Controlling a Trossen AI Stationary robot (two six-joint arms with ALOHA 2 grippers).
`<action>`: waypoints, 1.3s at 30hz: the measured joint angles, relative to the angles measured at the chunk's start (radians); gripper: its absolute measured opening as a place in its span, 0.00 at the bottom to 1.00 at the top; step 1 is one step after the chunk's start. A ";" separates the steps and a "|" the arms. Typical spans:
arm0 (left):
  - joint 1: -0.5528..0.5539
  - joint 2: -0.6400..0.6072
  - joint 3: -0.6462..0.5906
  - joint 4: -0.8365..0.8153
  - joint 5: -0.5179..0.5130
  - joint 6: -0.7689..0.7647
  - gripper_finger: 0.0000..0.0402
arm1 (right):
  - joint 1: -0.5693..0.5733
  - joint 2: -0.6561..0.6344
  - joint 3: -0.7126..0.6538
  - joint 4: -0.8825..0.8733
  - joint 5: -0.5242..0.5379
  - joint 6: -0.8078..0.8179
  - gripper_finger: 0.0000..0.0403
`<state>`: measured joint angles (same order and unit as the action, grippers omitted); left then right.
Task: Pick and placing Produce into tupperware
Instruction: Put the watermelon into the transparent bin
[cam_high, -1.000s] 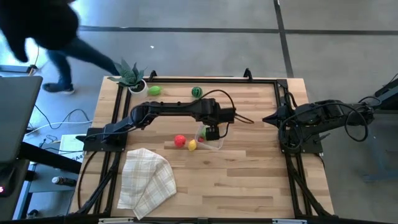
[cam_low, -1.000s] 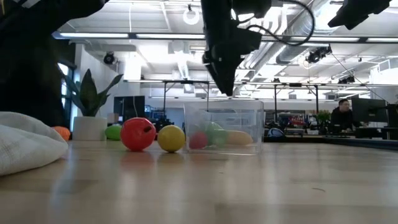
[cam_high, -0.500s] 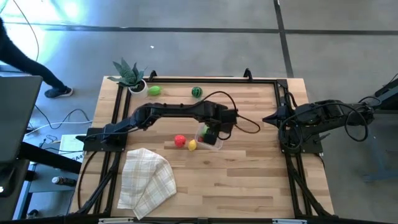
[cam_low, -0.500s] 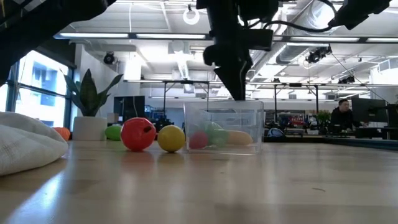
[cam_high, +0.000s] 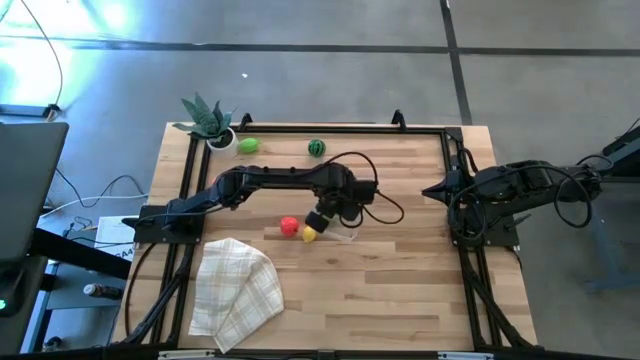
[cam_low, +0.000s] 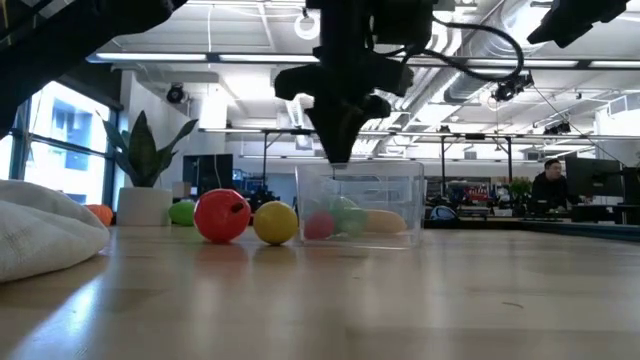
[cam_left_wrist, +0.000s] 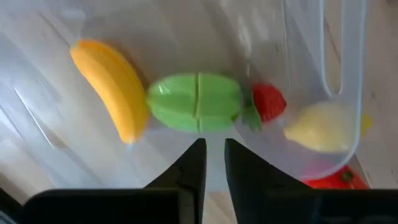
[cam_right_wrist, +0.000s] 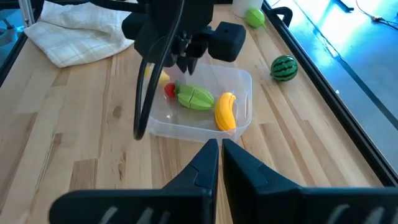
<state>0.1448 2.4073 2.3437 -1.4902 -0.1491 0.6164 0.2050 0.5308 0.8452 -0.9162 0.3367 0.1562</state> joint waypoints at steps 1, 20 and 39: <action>0.000 0.000 0.000 -0.015 -0.010 -0.013 0.11 | 0.000 0.000 0.000 0.000 0.000 0.000 0.03; 0.147 -0.169 0.000 -0.081 -0.042 -0.123 0.10 | 0.000 0.000 0.000 -0.001 0.000 0.000 0.03; 0.415 -0.163 0.000 0.217 0.059 -0.902 0.10 | 0.000 0.000 0.000 0.000 0.000 0.000 0.03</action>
<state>0.5599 2.2440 2.3440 -1.2736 -0.0903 -0.2858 0.2050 0.5304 0.8452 -0.9165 0.3370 0.1562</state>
